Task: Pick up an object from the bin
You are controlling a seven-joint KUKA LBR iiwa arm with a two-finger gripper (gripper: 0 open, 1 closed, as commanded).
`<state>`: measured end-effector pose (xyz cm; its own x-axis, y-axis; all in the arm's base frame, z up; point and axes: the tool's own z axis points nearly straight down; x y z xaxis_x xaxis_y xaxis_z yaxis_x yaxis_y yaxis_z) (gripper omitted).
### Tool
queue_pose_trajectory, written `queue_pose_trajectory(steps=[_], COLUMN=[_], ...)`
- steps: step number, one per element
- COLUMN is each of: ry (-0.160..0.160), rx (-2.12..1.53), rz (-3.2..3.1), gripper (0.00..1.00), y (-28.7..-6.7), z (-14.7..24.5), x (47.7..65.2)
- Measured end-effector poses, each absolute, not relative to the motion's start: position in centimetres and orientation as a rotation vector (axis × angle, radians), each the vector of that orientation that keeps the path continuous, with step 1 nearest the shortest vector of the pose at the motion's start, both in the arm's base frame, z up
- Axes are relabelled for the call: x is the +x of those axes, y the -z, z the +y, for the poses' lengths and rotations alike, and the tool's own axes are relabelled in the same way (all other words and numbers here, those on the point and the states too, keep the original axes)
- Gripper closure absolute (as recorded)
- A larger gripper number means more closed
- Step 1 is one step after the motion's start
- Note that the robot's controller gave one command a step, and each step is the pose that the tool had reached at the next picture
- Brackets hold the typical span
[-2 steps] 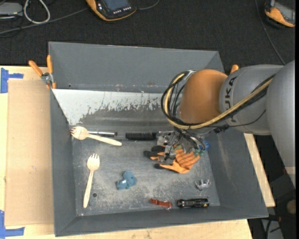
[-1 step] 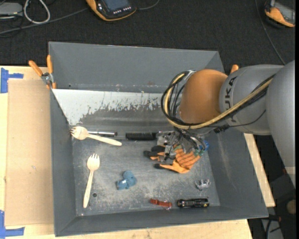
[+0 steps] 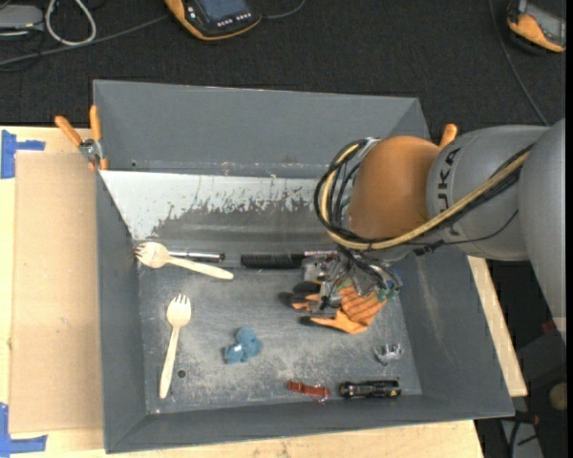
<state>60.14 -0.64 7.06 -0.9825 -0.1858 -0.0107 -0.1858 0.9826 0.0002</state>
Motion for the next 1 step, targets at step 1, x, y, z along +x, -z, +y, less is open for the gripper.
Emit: queue_pose_trajectory(steps=[1], ry=[-0.003], rx=[-0.280], rz=[3.125], gripper=[1.00], y=[-12.52], z=[-0.92], x=[59.66])
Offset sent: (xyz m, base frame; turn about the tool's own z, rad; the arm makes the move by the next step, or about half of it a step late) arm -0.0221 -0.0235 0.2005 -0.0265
